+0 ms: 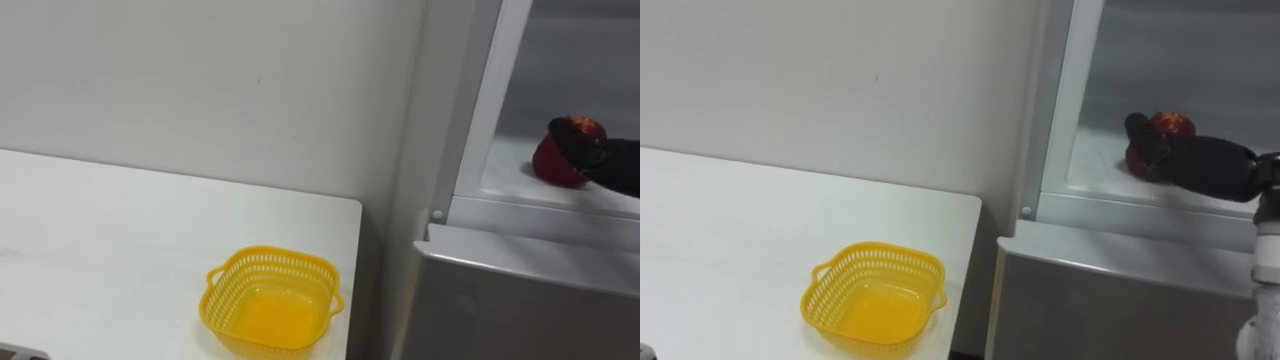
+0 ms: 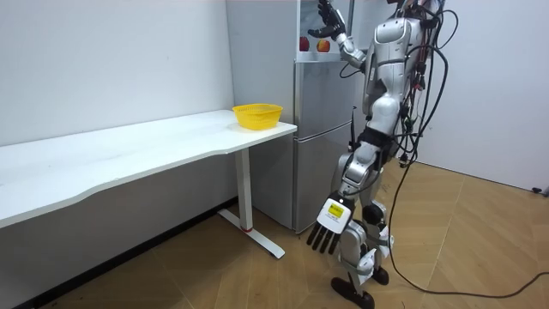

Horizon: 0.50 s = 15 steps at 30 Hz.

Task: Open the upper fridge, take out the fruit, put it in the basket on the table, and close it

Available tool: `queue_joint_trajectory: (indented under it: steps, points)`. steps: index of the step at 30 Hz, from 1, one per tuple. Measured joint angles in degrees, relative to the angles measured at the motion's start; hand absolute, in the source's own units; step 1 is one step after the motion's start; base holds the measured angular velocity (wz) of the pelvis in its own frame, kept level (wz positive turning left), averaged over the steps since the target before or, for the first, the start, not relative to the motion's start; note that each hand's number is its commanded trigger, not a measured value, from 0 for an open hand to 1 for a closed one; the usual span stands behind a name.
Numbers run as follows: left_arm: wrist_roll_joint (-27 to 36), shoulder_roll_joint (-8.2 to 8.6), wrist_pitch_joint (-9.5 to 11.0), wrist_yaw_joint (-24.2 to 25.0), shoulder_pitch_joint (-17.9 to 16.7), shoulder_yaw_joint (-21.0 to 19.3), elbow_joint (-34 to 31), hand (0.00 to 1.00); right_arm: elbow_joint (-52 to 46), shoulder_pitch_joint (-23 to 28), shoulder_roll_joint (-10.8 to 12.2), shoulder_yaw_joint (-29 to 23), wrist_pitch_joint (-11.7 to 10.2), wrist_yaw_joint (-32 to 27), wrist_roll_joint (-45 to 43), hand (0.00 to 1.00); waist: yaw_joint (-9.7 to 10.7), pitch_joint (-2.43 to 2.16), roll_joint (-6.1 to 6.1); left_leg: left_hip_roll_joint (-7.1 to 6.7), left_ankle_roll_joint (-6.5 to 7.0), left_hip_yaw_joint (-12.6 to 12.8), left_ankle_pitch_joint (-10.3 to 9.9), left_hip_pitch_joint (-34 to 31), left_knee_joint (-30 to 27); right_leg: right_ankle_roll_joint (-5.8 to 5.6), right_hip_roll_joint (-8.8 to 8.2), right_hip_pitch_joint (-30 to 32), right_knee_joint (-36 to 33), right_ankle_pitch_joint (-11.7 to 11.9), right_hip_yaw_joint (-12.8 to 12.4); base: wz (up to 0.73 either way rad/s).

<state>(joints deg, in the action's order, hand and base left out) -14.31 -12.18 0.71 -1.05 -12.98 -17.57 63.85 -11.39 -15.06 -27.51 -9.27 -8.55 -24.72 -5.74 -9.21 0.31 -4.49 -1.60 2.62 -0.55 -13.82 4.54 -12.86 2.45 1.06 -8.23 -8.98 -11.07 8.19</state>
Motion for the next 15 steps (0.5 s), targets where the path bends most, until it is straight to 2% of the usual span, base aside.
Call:
queue_joint_trajectory:
  steps: [9, 12, 15]
  points:
    - [-0.02, -0.02, -0.26, 1.63, -0.06, -0.35, -0.11, 0.00, 2.90, -1.26, -0.01, 0.43, 0.51, 2.13, 2.69, 0.00, -0.50, 0.23, 0.14, -0.02, 0.05, 0.01, -0.03, -0.24, 0.06, -0.02, 0.01, 0.13, 0.12, 0.01, -0.03, 0.00]
    - [-0.02, -0.02, -1.36, 1.67, -0.03, -0.33, -0.25, 0.00, 8.25, -4.27, -0.55, 1.27, 2.62, 2.90, 7.78, 0.00, -0.29, 0.19, 0.22, 0.00, 0.05, -0.37, -0.03, -0.27, 0.09, -0.02, 0.04, 0.15, 0.17, 0.01, 0.08, 0.02]
    - [-0.02, -0.13, -2.17, 1.51, -0.29, -0.30, -1.16, 0.00, 10.11, -4.60, -2.13, 1.43, 4.09, 3.55, 11.27, 0.00, -0.25, 0.04, 0.25, -0.09, 0.05, -1.16, -0.03, -0.57, 0.05, -0.02, 0.02, 0.17, 0.21, 0.01, 0.74, 0.13]
